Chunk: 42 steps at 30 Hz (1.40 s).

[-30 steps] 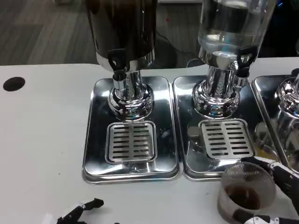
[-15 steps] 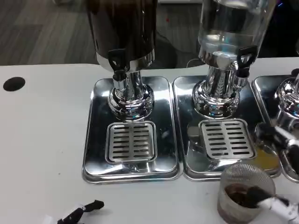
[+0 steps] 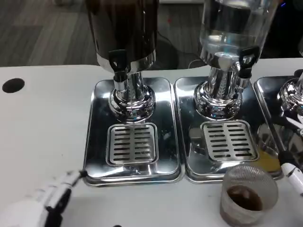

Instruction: Grasp the cup under the faucet to collect the drink, then remove the cup.

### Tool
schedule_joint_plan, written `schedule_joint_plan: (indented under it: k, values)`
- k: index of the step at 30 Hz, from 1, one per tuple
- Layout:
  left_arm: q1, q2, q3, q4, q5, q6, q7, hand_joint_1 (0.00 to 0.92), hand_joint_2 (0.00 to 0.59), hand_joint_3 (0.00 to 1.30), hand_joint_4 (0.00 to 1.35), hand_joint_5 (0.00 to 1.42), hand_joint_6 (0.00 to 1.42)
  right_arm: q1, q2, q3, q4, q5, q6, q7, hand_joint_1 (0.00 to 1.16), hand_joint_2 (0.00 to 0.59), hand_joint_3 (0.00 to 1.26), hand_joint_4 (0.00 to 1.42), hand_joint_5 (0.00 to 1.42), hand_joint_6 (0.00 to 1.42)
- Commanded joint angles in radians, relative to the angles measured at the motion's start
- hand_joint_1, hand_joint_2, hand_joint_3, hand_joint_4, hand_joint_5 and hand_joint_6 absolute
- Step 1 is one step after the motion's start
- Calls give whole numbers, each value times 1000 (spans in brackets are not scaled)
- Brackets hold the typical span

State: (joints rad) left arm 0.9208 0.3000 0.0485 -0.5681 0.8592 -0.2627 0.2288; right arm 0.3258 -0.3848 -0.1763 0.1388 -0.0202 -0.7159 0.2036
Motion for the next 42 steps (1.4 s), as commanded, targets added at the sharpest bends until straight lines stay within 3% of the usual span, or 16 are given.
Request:
schedule_joint_plan:
  k: [1,5,12,18,25,42]
  values:
    - [54,-18,33,-91,201,13,57,0,61,157,3,30,72,-4,13,-5,17,-37,17,-26,510,466,231,54,37,0]
    - [79,-51,12,-143,329,53,28,0,53,125,0,5,40,-9,6,-9,7,-91,36,-43,540,507,231,54,13,0]
    - [80,-76,-18,-139,368,81,-16,0,42,86,0,0,36,-7,2,-14,-26,-165,51,-76,550,507,231,43,0,0]
    - [73,-74,-4,-119,329,91,-18,0,33,61,0,0,48,1,-27,-32,-71,-334,30,-166,557,504,221,33,0,0]
    - [75,-68,23,-115,288,84,-9,0,36,59,0,7,50,10,-43,-28,-86,-358,40,-193,556,481,219,32,0,0]
    - [73,-46,23,-112,257,72,-34,0,41,59,0,43,84,34,-73,-32,-126,-354,67,-192,552,450,222,53,1,0]
